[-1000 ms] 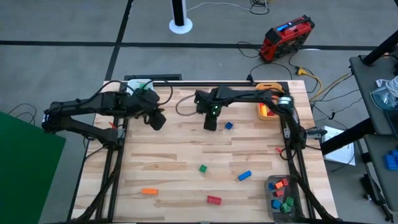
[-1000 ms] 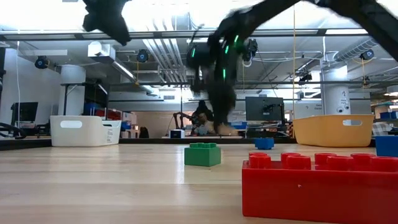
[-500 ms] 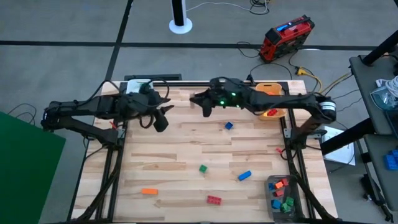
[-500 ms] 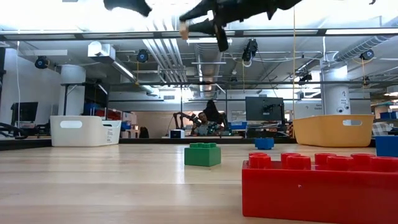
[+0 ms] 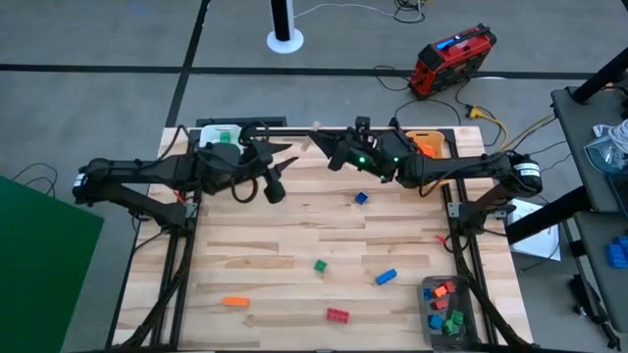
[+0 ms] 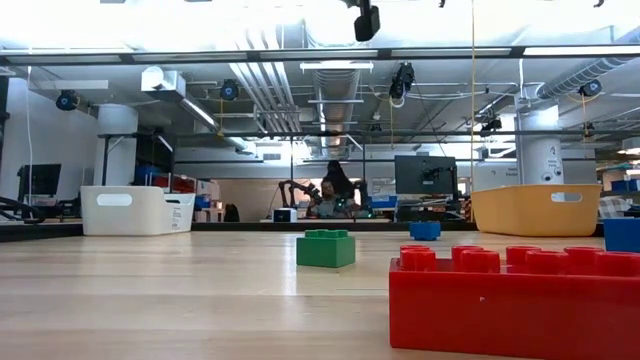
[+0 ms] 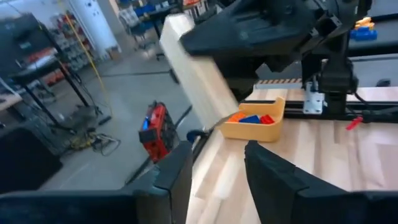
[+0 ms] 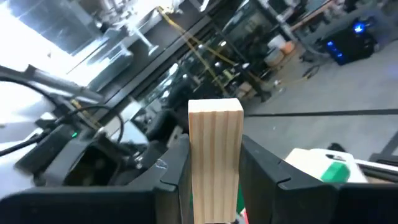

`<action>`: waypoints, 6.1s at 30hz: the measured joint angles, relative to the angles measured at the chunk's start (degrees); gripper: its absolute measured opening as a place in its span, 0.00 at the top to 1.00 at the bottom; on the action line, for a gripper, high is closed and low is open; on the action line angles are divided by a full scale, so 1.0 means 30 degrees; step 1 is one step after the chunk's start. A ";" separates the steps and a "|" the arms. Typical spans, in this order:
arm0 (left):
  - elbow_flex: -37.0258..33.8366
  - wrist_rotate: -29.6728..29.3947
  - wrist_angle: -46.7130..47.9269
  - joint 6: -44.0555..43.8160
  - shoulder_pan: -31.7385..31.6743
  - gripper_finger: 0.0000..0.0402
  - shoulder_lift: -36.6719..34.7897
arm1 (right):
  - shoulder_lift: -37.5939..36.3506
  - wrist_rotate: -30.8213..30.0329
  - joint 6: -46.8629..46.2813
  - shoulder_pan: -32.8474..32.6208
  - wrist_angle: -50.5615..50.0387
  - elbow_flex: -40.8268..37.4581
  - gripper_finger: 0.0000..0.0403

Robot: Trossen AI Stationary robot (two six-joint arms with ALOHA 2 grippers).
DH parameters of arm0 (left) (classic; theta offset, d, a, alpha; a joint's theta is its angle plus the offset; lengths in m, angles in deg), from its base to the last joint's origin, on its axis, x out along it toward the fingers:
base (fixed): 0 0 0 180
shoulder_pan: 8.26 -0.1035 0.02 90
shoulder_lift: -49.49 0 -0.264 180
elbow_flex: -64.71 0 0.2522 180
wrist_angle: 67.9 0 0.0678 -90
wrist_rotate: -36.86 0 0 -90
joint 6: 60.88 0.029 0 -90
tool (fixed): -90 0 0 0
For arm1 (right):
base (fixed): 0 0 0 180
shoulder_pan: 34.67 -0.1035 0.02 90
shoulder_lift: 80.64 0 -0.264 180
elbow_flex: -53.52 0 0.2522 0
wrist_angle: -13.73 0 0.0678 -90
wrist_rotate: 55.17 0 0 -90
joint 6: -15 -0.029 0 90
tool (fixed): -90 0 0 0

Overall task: Sort blocks by size
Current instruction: Put the big brown block into the white bin, then put the big orange block into the white bin

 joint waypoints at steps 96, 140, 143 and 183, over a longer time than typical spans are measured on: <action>0.0033 0.2359 2.1025 -1.0869 -1.6285 0.78 0.2698 | 0.0725 -0.0599 -0.0976 -0.0627 -1.3598 0.3067 0.51; 0.0004 0.8709 1.7408 -1.9369 1.4918 0.75 0.2205 | -0.0397 0.0195 -0.1100 -0.3993 -2.4604 0.3052 0.55; -0.0007 0.8781 1.6243 -2.0337 1.5724 0.75 0.2824 | -0.0397 0.0195 -0.0950 -0.3993 -2.4604 0.3052 0.54; -0.6066 0.8013 0.7330 -2.0034 1.7025 0.54 0.9415 | -0.0405 0.0189 -0.1144 -0.4029 -2.4611 0.3052 0.55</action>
